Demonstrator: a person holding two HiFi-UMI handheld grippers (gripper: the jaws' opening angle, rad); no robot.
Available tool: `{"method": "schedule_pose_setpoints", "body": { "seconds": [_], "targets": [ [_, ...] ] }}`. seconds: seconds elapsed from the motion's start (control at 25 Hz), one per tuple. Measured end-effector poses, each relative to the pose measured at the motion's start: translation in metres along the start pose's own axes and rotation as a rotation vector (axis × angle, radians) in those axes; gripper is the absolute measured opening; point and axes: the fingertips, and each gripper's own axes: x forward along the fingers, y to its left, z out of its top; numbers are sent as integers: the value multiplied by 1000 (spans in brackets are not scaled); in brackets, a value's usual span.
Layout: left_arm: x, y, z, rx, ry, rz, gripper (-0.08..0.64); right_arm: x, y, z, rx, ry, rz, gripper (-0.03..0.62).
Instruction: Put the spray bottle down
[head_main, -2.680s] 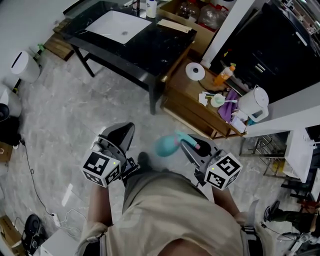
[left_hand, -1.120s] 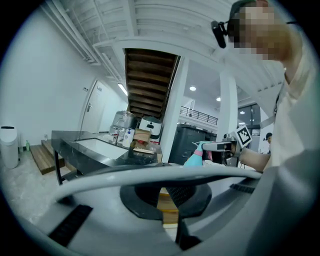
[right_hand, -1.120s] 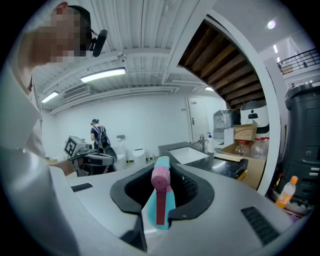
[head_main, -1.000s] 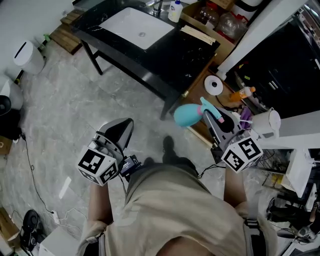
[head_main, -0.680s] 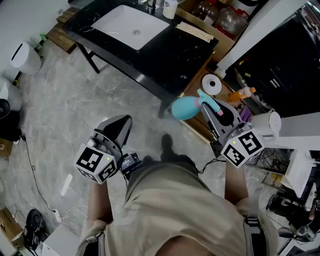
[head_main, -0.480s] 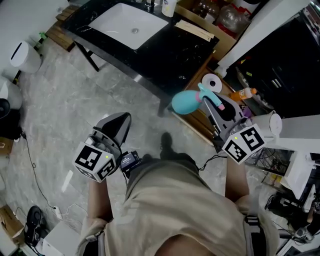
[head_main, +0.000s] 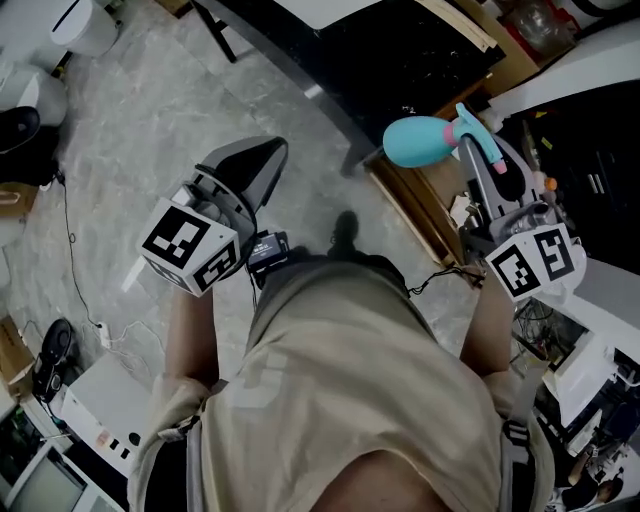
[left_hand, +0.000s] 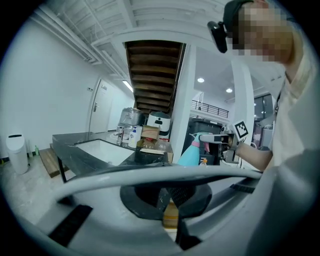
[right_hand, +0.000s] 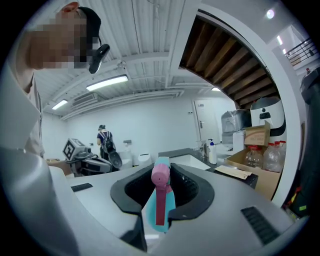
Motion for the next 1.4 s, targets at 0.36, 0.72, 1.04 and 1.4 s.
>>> {"method": "schedule_pose_setpoints", "body": {
  "seconds": [0.36, 0.72, 1.04, 1.4],
  "targets": [
    [13, -4, 7, 5, 1, 36, 9, 15, -19, -1, -1, 11, 56, 92],
    [17, -3, 8, 0, 7, 61, 9, 32, -35, 2, -30, 24, 86, 92],
    [24, 0, 8, -4, 19, 71, 9, 46, -45, 9, -50, 23, 101, 93],
    [26, 1, 5, -2, 20, 75, 9, 57, -56, 6, -72, 27, 93, 92]
  ]
}}
